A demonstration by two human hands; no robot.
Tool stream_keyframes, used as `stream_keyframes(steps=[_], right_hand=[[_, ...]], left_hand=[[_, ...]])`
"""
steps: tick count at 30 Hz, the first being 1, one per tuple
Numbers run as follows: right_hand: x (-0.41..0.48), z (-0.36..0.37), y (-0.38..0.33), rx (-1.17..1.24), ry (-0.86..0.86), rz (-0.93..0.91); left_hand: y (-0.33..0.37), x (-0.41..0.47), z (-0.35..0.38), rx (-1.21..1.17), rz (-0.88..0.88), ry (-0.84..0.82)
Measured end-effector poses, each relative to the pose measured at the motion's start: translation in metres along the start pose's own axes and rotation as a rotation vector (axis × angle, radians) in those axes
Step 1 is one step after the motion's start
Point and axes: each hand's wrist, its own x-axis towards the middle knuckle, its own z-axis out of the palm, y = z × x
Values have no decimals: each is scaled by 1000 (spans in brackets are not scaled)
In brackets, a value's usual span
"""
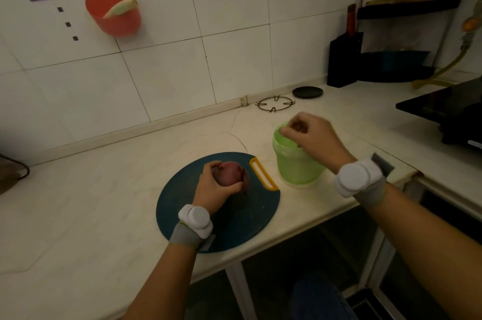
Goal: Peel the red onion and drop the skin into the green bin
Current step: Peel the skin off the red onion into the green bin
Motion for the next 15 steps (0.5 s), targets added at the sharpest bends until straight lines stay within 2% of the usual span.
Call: stream_keyframes(steps=[3,7,11,15], right_hand=[[-16,38,-9,102,-168,5],[-20,90,5,174,-363,177],[-16,114,20,329,-370,296],[-15,115,21,318,-328,191]], left_hand=[[0,-6,2,-79,-1,54],[0,-10,7,-164,18,131],[-3,-15,11,-217,87,131],[-5,-13,13,-271,78,53]])
